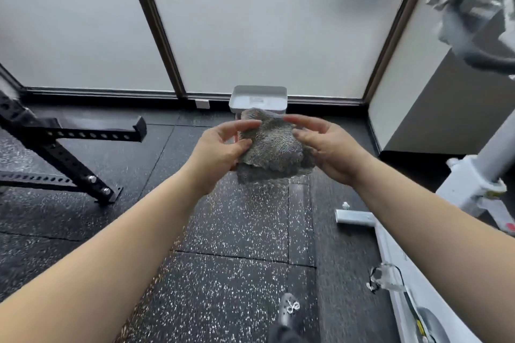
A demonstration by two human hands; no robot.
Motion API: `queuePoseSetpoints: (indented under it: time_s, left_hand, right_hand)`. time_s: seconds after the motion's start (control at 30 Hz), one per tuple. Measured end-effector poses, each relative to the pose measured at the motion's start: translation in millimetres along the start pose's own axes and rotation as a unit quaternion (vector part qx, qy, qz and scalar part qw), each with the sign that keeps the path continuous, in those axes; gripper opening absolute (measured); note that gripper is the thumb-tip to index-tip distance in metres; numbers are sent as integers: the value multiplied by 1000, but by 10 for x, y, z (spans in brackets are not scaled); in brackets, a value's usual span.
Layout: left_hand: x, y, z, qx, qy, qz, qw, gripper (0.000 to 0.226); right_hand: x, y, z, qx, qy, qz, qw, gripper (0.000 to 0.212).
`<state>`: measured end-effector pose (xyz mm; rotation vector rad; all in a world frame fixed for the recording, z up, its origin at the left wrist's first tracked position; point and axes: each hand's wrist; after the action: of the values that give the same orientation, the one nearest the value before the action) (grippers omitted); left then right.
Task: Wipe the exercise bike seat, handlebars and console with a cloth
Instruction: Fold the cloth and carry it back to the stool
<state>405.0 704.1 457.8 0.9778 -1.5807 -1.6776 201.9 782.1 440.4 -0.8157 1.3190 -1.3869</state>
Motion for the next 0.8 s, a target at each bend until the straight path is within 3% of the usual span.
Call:
queuePoseSetpoints:
  time_s: [0.23,0.5,0.67,0.8]
  left_hand:
    - [1291,217,-58,4,2,-3,1000,40]
    - [2619,213,-395,30,-43,-28,998,62]
    - [3585,169,-627,63,-84,-33,994,70]
    - [4300,47,-741,54,-111,-48,991,73]
  right_hand:
    - [1140,-382,-253,-65,-8,15,998,31]
    - [2472,-477,-303,-138,21,-9,990,51]
    - [3368,-488,-308,-328,82,-75,938,65]
    - [3992,-468,-343,-409,100,-68,905,77]
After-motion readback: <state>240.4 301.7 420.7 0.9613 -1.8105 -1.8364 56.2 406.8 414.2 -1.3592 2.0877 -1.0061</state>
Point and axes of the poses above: each hand's wrist, its own x-axis towards the middle knuckle, its own z-axis out of the palm, y = z × x, and after that the axes turned 5 degrees about y, right-handed
